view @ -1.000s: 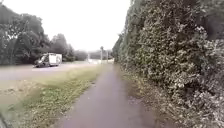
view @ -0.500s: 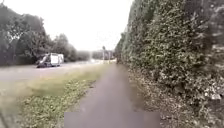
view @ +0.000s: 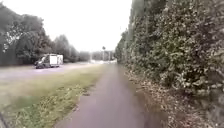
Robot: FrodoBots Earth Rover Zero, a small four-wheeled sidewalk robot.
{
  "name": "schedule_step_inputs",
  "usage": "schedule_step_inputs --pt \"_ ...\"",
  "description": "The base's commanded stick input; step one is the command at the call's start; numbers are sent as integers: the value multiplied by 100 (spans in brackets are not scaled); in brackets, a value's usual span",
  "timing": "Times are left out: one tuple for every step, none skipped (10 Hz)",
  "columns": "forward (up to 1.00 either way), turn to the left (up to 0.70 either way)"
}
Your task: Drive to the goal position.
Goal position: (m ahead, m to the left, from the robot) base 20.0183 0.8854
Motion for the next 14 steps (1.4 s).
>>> schedule_step_inputs --pt "100 0" --pt "100 0" --pt "100 0" --pt "100 0" --pt "100 0" --pt "100 0" --pt "100 0" --pt "100 0" --pt "100 0" --pt "100 0" --pt "100 0" --pt "100 0" --pt "100 0" --pt "100 0"
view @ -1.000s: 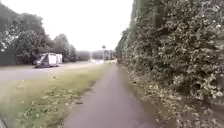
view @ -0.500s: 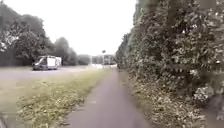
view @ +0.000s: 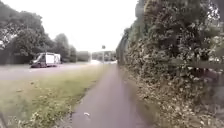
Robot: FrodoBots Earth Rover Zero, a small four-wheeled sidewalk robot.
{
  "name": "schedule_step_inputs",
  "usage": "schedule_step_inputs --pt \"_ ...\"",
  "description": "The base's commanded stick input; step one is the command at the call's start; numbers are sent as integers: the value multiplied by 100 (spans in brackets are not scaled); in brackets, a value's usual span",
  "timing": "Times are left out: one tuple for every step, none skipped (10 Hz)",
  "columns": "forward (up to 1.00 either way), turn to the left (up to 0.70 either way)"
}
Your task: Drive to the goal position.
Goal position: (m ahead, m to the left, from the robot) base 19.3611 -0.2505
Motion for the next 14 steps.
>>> schedule_step_inputs --pt "100 0" --pt "100 0" --pt "100 0" --pt "100 0" --pt "100 0" --pt "100 0" --pt "100 0" --pt "100 0" --pt "100 0" --pt "100 0" --pt "100 0" --pt "100 0" --pt "100 0" --pt "100 0"
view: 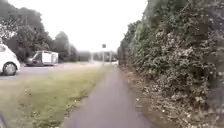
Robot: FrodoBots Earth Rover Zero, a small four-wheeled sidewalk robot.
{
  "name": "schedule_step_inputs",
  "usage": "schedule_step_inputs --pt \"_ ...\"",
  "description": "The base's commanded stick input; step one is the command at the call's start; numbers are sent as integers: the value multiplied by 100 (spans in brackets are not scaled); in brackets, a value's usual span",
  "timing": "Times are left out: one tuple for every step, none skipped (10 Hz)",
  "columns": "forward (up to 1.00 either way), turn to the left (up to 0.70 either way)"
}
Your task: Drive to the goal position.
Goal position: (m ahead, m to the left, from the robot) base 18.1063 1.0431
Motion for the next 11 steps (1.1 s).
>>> schedule_step_inputs --pt "100 0" --pt "100 0" --pt "100 0" --pt "100 0" --pt "100 0" --pt "100 0" --pt "100 0" --pt "100 0" --pt "100 0" --pt "100 0" --pt "100 0"
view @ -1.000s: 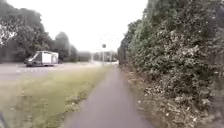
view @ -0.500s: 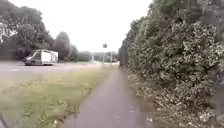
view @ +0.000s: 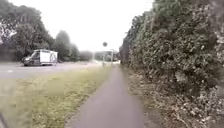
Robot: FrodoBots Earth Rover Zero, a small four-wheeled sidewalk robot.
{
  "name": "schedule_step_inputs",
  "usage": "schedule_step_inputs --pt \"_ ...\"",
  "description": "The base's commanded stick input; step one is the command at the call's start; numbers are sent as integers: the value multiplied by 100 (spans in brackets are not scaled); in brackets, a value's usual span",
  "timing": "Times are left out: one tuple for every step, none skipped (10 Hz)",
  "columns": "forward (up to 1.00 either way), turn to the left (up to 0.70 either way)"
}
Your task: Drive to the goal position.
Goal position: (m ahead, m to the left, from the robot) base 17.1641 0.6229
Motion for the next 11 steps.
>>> schedule_step_inputs --pt "100 0" --pt "100 0" --pt "100 0" --pt "100 0" --pt "100 0" --pt "100 0" --pt "100 0" --pt "100 -15" --pt "100 -39" --pt "100 -40" --pt "100 -40"
